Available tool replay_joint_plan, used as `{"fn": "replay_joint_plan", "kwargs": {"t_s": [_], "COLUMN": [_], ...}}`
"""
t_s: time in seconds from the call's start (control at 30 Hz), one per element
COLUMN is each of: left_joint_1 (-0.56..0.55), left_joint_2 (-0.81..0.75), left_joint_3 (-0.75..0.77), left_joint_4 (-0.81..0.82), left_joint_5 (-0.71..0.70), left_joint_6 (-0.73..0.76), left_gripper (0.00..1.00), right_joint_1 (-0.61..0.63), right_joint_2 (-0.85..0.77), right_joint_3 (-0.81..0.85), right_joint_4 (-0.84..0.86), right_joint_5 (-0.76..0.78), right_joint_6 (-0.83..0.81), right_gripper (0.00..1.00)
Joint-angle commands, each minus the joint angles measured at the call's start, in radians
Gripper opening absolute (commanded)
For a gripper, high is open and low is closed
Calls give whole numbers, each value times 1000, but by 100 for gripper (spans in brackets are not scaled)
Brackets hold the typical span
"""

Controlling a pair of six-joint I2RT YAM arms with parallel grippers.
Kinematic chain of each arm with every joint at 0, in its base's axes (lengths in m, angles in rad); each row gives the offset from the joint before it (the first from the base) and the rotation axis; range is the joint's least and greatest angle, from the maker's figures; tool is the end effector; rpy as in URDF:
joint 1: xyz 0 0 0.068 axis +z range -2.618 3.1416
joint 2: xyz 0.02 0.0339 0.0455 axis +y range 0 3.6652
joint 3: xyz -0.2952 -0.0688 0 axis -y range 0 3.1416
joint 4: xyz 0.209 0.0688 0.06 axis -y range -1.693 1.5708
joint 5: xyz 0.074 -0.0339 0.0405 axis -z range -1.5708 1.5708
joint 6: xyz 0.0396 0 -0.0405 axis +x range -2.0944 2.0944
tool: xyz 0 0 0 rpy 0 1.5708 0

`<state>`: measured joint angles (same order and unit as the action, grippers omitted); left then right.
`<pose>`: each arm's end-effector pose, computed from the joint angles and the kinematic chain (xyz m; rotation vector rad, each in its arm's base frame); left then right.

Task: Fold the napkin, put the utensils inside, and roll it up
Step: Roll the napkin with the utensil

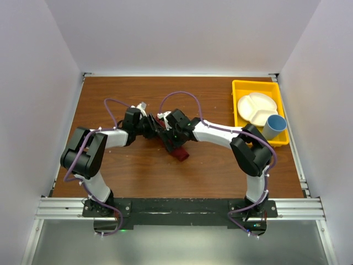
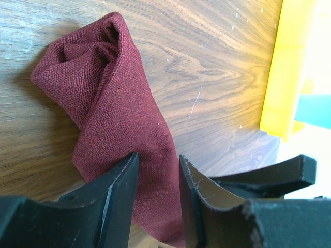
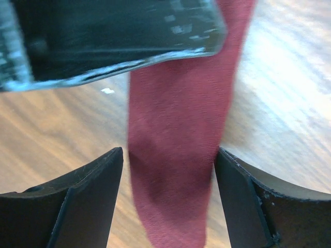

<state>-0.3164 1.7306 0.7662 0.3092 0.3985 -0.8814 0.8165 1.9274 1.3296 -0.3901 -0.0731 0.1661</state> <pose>0.3022 -0.1151 0.2001 -0.4369 2.3561 -1.0600 0.2664 0.2877 0.2273 -0.8657 2.4775 0.4560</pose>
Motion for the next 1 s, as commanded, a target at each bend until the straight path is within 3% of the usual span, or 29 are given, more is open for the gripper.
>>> {"fn": "replay_joint_plan", "kwargs": {"t_s": [0.0, 0.1, 0.57, 0.83, 0.97], "left_joint_1": [-3, 4, 77, 80, 103], "left_joint_2": [-17, -28, -48, 53, 121], "left_joint_3": [-4, 16, 130, 64, 90], "left_joint_4": [-2, -7, 36, 91, 50], "left_joint_5": [2, 11, 102, 89, 45], "left_joint_6": [-13, -14, -73, -79, -7], "left_gripper": [42, 42, 41, 40, 39], "right_joint_1": [-17, -19, -88, -120, -140], "right_joint_2": [-28, -41, -53, -45, -38], "right_joint_3": [-27, -75, -156, -161, -174], "right_joint_4": [26, 54, 126, 134, 148], "right_joint_5": [116, 92, -62, -134, -185], "right_joint_6": [0, 1, 3, -4, 1], "right_gripper": [72, 64, 51, 43, 37]}}
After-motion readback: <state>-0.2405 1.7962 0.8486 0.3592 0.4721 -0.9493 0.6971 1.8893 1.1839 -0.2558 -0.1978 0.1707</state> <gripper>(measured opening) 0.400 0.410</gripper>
